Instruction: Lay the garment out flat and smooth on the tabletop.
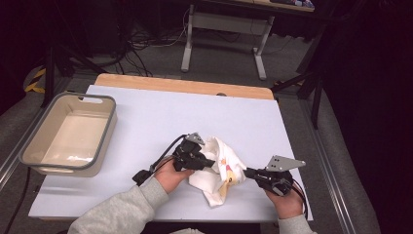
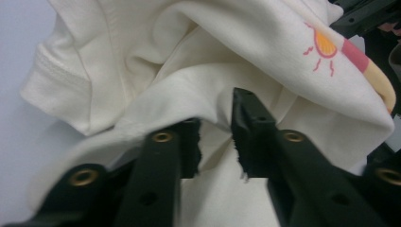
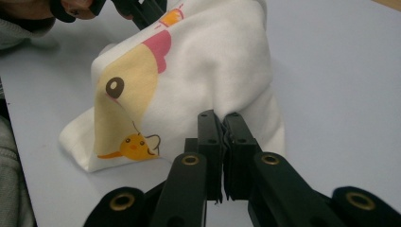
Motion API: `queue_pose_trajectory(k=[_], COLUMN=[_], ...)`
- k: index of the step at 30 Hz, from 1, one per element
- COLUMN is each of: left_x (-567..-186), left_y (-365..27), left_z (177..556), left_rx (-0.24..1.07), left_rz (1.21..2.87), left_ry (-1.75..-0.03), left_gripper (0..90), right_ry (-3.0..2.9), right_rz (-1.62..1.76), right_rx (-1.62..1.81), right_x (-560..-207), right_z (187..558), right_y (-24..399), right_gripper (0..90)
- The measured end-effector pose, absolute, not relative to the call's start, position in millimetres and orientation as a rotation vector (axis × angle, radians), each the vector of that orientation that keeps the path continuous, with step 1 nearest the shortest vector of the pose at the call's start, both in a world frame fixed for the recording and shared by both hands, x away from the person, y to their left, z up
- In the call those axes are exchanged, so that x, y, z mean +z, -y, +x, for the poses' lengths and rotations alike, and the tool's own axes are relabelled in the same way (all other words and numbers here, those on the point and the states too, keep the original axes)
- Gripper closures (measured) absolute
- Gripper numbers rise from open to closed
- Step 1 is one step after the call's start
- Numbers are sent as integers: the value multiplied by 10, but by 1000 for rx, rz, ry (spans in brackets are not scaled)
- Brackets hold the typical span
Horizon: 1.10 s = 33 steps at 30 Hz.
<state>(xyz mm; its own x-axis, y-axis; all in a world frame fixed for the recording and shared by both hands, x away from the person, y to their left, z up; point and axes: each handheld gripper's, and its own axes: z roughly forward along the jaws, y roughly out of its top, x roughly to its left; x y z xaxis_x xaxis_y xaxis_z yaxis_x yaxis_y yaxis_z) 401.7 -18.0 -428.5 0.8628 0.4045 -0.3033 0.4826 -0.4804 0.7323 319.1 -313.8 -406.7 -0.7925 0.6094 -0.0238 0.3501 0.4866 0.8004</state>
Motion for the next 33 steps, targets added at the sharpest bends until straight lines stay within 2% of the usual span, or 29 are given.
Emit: queue_pose_trajectory(k=[2,4,11,17,33], left_x=[-4267,-4243,-4090,-3974,-3936], left_y=[168,150,-50,-369,-1015], left_z=[4011,4002,4017,4064,3999], left_rx=[-84,-51,34,92,236], left_rz=[2137,2137,2091,2036,1980], left_ry=[-642,-638,-655,-722,-882], left_gripper=[875,886,891,891,891], right_ry=[-2427,-2418,-2364,-2314,-2260], right_rz=[803,799,814,857,878], right_rx=[1208,1214,1231,1235,1239], right_x=[-4061,-4052,-3995,-3949,-3864], right_z=[3192,3193,3206,3245,3377], right_y=[3132,3128,3177,3220,3216], right_gripper=[871,870,873,874,874])
